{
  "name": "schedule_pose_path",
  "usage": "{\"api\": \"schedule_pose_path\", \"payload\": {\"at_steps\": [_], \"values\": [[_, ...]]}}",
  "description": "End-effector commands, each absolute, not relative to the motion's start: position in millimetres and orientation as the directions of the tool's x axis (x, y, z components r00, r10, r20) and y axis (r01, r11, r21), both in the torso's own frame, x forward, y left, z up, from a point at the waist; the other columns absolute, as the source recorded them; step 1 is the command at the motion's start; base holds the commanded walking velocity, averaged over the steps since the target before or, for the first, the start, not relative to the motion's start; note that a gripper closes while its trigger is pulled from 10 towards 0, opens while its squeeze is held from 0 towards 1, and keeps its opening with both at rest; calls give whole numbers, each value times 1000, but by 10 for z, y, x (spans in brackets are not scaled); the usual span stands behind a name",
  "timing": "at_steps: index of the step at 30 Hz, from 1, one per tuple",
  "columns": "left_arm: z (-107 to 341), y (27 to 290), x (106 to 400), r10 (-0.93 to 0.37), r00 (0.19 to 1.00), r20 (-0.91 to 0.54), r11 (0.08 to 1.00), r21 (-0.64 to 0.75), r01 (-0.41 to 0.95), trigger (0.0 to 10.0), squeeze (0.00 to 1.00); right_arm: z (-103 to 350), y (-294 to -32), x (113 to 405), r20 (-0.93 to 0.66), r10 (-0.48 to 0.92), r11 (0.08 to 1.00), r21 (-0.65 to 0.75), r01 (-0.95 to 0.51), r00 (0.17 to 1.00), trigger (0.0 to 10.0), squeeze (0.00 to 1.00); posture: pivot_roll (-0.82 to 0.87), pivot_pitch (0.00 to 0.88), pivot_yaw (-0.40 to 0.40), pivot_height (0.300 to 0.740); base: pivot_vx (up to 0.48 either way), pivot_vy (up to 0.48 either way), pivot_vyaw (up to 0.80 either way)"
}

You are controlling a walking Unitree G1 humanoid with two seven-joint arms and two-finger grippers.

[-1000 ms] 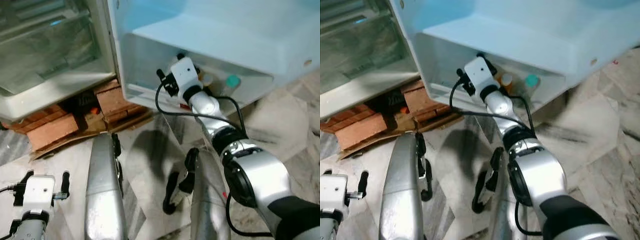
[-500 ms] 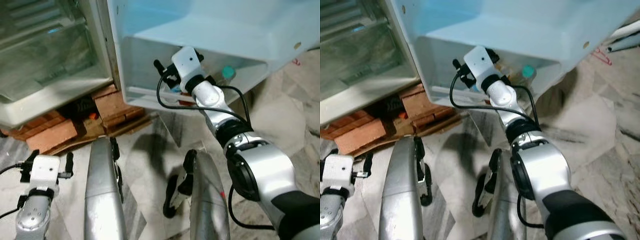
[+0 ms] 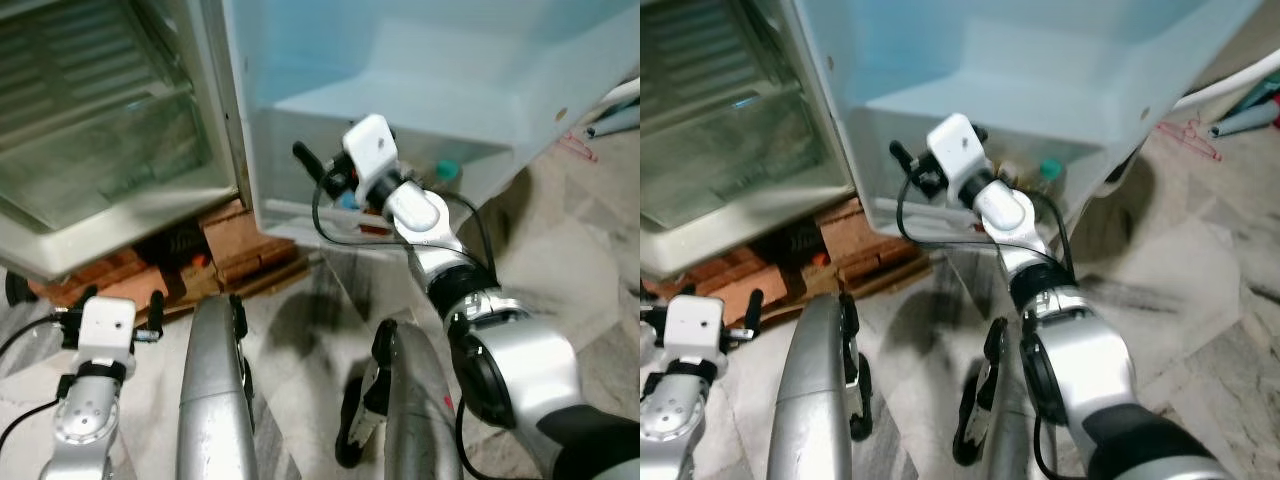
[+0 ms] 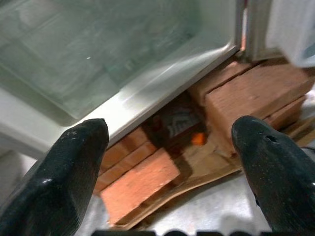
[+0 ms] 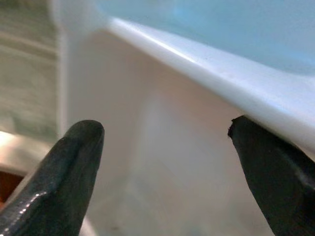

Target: Restocking fridge

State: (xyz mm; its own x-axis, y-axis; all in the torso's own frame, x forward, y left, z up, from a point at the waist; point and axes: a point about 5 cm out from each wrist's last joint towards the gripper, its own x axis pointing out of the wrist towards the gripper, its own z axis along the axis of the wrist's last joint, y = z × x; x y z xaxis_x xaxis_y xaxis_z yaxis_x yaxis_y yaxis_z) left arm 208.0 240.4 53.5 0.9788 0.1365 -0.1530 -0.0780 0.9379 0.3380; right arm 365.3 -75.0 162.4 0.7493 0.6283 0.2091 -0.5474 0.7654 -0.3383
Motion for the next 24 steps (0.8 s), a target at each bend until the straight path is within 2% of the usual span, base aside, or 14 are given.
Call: {"api": "schedule_pose_path", "payload": {"at_steps": [1, 6, 10, 15, 24], "values": [[436, 2345, 2037, 125, 975, -182, 944, 323, -60, 10000, 0, 1459, -900, 3549, 213, 582, 808, -258, -529, 785, 10000, 0, 164, 60, -80, 556, 0, 0, 0], [425, 2289, 2075, 121, 978, -169, 949, 308, -64, 10000, 0, 1121, -1112, 3332, 176, 441, 894, -165, -416, 880, 10000, 0, 160, 3, -80, 556, 0, 0, 0], [477, 2292, 2189, 130, 982, -135, 953, 290, -86, 10000, 0, 925, -1268, 3065, 161, 295, 954, -101, -282, 942, 10000, 0, 145, 0, -62, 556, 0, 0, 0], [476, 2250, 2260, 93, 987, -132, 957, 285, -52, 10000, 0, 926, -1297, 2957, 171, 251, 968, -35, -249, 953, 10000, 0, 123, 0, -43, 556, 0, 0, 0], [358, 2122, 2266, 42, 984, -173, 963, 270, 6, 10000, 0, 958, -1373, 2983, 146, 203, 979, -31, -200, 968, 10000, 0, 94, 0, -29, 606, 0, 0, 0]]}}
